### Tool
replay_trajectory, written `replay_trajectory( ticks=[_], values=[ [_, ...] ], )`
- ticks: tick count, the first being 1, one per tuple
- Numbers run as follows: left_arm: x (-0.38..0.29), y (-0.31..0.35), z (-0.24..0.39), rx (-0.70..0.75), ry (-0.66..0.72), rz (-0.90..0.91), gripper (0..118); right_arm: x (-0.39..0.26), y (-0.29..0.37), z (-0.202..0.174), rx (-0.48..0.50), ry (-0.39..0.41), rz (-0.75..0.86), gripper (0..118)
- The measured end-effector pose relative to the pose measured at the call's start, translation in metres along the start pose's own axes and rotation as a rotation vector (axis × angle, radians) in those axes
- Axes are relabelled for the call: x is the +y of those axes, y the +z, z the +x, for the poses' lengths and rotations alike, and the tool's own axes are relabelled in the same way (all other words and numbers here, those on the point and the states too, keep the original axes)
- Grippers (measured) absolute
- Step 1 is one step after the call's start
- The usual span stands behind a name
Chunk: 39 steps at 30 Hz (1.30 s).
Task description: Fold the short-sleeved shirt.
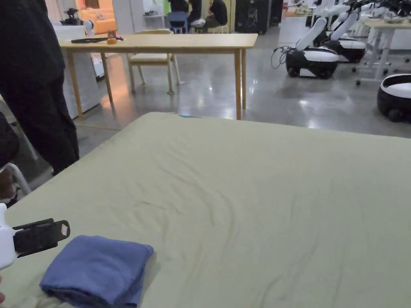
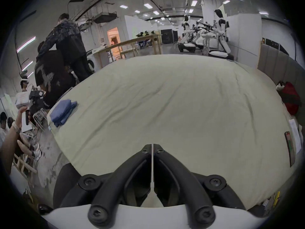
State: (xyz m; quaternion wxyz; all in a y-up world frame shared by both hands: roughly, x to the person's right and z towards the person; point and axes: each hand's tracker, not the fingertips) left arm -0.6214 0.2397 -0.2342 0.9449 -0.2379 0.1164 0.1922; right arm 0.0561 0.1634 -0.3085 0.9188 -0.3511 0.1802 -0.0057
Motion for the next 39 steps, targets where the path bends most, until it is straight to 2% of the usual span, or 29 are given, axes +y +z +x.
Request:
replay_trajectory(
  ticks=[1,2,3,4,5,9,12,14,16,19,21,24,28,29,30,33,34,37,39],
  values=[
    [0.002,0.007,0.021,0.013,-0.02,0.054,104,0.0,0.005,0.006,-0.014,-0.014,0.017,3],
    [0.002,0.014,0.045,0.025,-0.058,0.101,89,0.005,0.015,0.009,-0.034,-0.034,0.041,3],
    [0.002,0.018,0.075,0.046,-0.116,0.149,62,0.007,0.024,0.015,-0.056,-0.056,0.075,3],
    [0.001,0.019,0.099,0.104,-0.183,0.184,22,0.011,0.033,0.021,-0.073,-0.073,0.109,3],
    [-0.003,0.019,0.129,0.166,-0.256,0.226,11,0.017,0.043,0.026,-0.087,-0.085,0.153,3],
    [-0.019,0.019,0.255,0.019,-0.36,0.237,10,0.059,0.081,0.044,-0.143,-0.04,0.345,3],
    [-0.03,0.007,0.331,-0.046,-0.427,0.263,10,0.098,0.101,0.053,-0.18,-0.007,0.42,3],
    [-0.034,0.0,0.374,-0.037,-0.444,0.234,10,0.122,0.104,0.062,-0.203,0.009,0.442,3],
    [-0.037,0.002,0.404,-0.061,-0.452,0.235,10,0.138,0.11,0.067,-0.237,0.005,0.464,3],
    [-0.045,0.021,0.435,-0.121,-0.471,0.279,10,0.146,0.126,0.072,-0.247,-0.015,0.49,3],
    [-0.048,0.033,0.449,-0.077,-0.484,0.292,10,0.148,0.131,0.077,-0.311,-0.037,0.534,3],
    [-0.048,0.046,0.46,-0.144,-0.434,0.286,10,0.149,0.135,0.083,-0.285,-0.039,0.54,4],
    [-0.052,0.06,0.467,-0.085,-0.496,0.339,10,0.148,0.132,0.087,-0.308,-0.018,0.545,6],
    [-0.052,0.061,0.466,-0.093,-0.496,0.34,11,0.148,0.134,0.087,-0.29,-0.022,0.553,9],
    [-0.052,0.061,0.464,-0.102,-0.493,0.338,17,0.148,0.136,0.084,-0.277,-0.026,0.557,13],
    [-0.052,0.058,0.46,-0.145,-0.443,0.305,76,0.148,0.138,0.078,-0.27,-0.026,0.56,35],
    [-0.054,0.059,0.458,-0.149,-0.439,0.314,91,0.148,0.139,0.075,-0.272,-0.016,0.56,49],
    [-0.058,0.056,0.456,-0.143,-0.439,0.323,102,0.148,0.139,0.069,-0.281,0.006,0.565,90],
    [-0.059,0.055,0.457,-0.135,-0.445,0.319,116,0.147,0.14,0.066,-0.282,0.011,0.569,104]
  ],
)
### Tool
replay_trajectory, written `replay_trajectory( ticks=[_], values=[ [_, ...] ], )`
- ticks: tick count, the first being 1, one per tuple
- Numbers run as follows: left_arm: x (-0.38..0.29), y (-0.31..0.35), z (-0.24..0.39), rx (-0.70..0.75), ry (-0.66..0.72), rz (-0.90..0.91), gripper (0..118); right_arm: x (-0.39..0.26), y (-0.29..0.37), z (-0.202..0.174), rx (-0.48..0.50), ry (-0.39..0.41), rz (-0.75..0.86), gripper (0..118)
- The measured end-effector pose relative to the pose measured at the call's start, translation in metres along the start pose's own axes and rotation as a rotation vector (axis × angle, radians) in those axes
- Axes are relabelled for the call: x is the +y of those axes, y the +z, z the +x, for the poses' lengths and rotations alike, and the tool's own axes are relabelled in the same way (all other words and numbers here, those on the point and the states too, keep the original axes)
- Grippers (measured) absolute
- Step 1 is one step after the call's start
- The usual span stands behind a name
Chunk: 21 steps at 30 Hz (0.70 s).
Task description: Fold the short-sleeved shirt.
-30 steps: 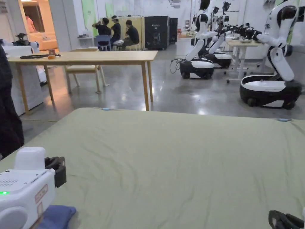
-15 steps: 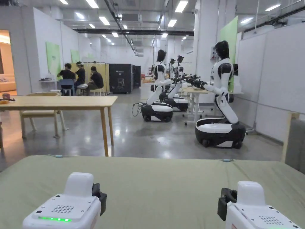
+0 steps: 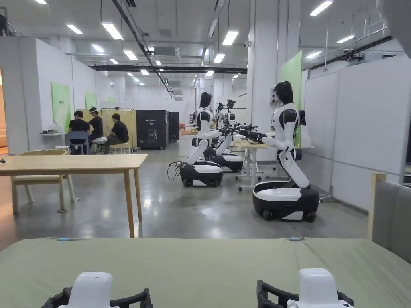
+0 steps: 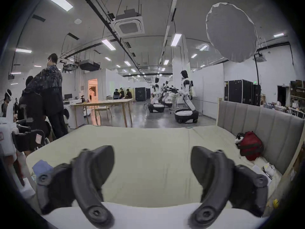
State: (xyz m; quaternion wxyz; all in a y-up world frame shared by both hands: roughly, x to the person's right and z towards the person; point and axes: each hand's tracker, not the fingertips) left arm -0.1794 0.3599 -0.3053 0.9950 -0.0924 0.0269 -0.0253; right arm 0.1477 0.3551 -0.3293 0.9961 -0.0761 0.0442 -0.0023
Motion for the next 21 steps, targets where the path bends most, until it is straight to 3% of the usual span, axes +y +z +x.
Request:
replay_trajectory(
  ticks=[3,9,12,16,21],
  values=[
    [0.001,0.001,0.001,-0.004,0.003,0.011,118,0.001,0.003,-0.003,0.003,0.001,0.009,117],
    [0.001,0.002,0.001,-0.018,0.018,0.012,118,0.008,0.008,-0.001,0.089,-0.04,-0.017,118],
    [0.002,0.002,0.0,-0.023,0.024,0.008,118,0.012,0.01,-0.003,0.062,-0.043,-0.018,118],
    [0.002,0.002,0.0,-0.024,0.027,0.006,118,0.012,0.01,-0.015,-0.045,0.057,-0.043,118],
    [-0.001,0.0,0.001,-0.034,0.035,-0.005,118,0.011,0.01,-0.026,-0.088,0.048,-0.053,118]
  ],
)
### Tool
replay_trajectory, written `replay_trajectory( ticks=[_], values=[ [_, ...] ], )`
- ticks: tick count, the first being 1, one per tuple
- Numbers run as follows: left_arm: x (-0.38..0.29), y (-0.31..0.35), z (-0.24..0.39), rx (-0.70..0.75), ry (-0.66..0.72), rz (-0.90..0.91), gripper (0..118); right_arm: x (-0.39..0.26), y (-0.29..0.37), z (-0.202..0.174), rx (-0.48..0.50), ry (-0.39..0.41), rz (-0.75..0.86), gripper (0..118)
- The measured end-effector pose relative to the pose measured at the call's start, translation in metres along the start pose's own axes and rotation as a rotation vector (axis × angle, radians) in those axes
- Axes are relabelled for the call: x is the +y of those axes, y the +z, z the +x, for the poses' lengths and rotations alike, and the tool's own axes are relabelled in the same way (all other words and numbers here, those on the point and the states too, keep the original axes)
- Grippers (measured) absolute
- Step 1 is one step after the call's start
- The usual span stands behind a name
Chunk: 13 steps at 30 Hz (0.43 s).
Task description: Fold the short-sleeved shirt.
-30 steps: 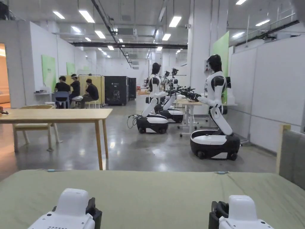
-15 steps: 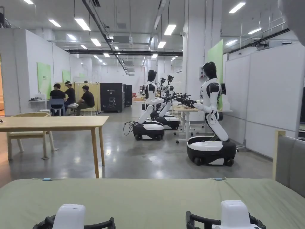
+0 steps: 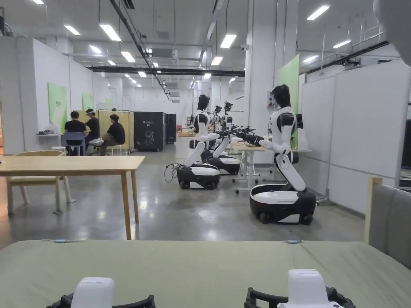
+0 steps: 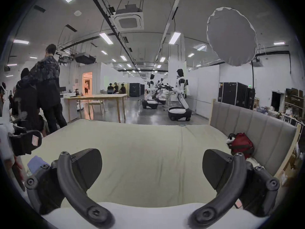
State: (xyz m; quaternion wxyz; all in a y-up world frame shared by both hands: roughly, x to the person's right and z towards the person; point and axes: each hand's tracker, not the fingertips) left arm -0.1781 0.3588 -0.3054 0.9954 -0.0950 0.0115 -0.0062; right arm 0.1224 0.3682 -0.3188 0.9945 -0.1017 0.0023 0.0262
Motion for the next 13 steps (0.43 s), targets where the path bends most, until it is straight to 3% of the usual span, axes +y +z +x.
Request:
replay_trajectory(
  ticks=[3,7,13],
  values=[
    [0.0,-0.001,0.0,-0.002,-0.004,-0.006,118,-0.001,-0.003,0.001,-0.001,0.0,0.002,118],
    [0.001,-0.001,-0.001,-0.003,0.002,-0.003,118,0.004,0.005,0.004,0.063,-0.055,0.008,118],
    [-0.001,0.0,-0.002,0.009,0.004,-0.007,118,0.0,0.011,0.001,-0.031,-0.049,0.071,118]
  ],
)
